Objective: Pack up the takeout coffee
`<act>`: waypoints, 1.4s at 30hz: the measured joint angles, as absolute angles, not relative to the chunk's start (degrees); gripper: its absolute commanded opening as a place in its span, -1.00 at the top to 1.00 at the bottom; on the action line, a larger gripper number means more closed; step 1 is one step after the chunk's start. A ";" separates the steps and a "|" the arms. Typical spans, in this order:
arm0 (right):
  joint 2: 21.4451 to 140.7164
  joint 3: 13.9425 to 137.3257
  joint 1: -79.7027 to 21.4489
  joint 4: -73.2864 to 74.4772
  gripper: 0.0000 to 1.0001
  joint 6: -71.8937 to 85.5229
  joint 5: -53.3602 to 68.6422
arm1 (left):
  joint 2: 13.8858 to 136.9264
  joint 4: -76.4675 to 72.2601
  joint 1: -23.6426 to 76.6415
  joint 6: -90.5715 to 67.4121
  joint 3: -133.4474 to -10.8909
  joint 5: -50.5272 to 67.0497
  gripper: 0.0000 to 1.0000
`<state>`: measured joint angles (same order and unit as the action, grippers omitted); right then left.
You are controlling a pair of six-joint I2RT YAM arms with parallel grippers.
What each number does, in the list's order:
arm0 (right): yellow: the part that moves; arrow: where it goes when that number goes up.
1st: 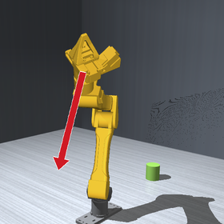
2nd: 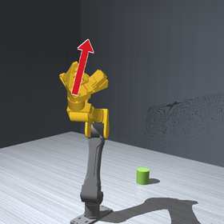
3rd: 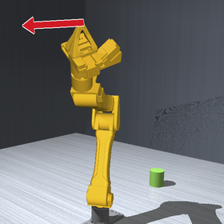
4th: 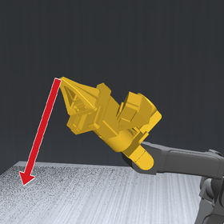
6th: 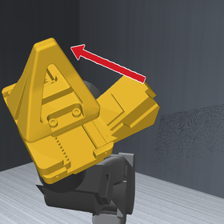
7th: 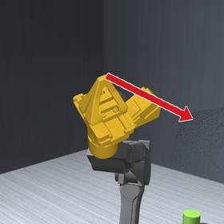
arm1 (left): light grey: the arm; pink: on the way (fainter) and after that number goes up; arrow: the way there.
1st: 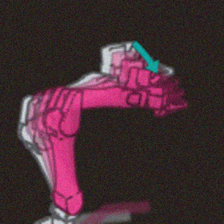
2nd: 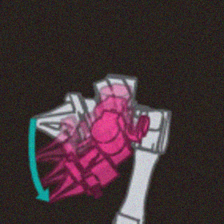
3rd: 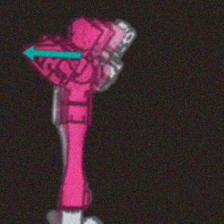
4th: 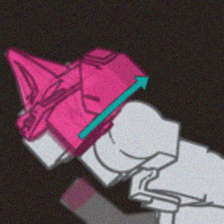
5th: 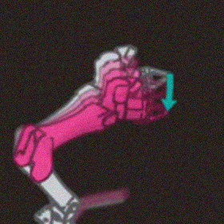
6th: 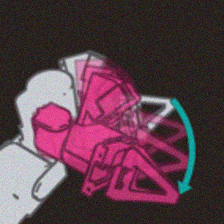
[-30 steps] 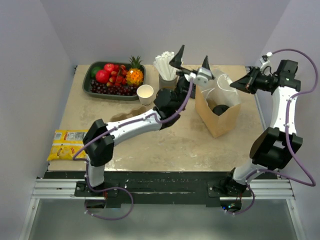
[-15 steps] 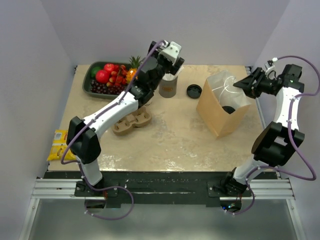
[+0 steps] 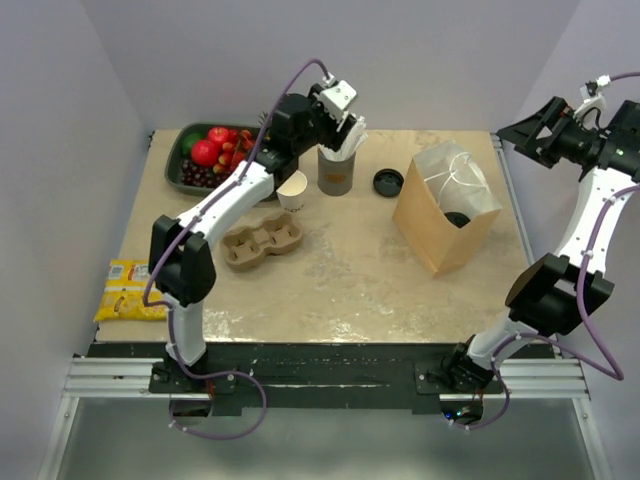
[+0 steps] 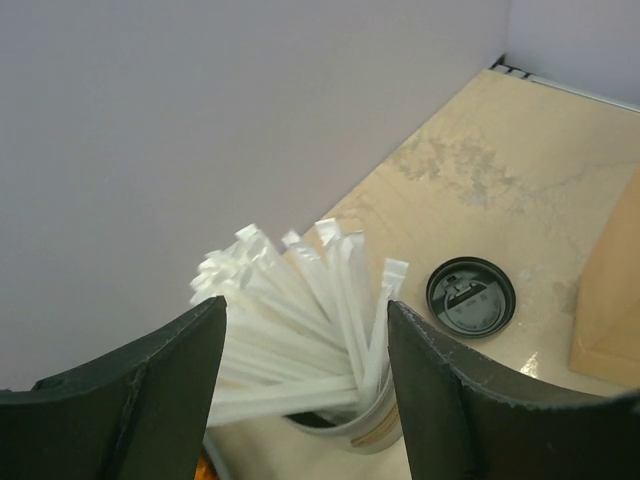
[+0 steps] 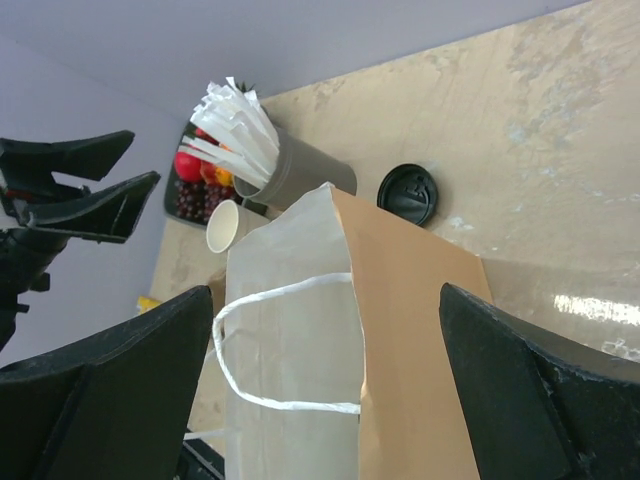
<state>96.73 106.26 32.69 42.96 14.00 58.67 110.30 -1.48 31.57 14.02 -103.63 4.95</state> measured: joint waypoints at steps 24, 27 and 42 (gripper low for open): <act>93.32 100.20 33.74 37.58 -0.98 13.65 57.95 | 124.84 3.53 31.51 14.55 -113.75 17.89 0.36; 93.32 99.94 33.76 37.58 -0.98 13.65 57.95 | 124.84 3.53 31.51 14.55 -113.80 18.09 0.46; 93.32 98.10 33.82 36.14 -0.98 13.89 57.93 | 125.93 3.18 31.38 14.52 -115.02 19.14 0.88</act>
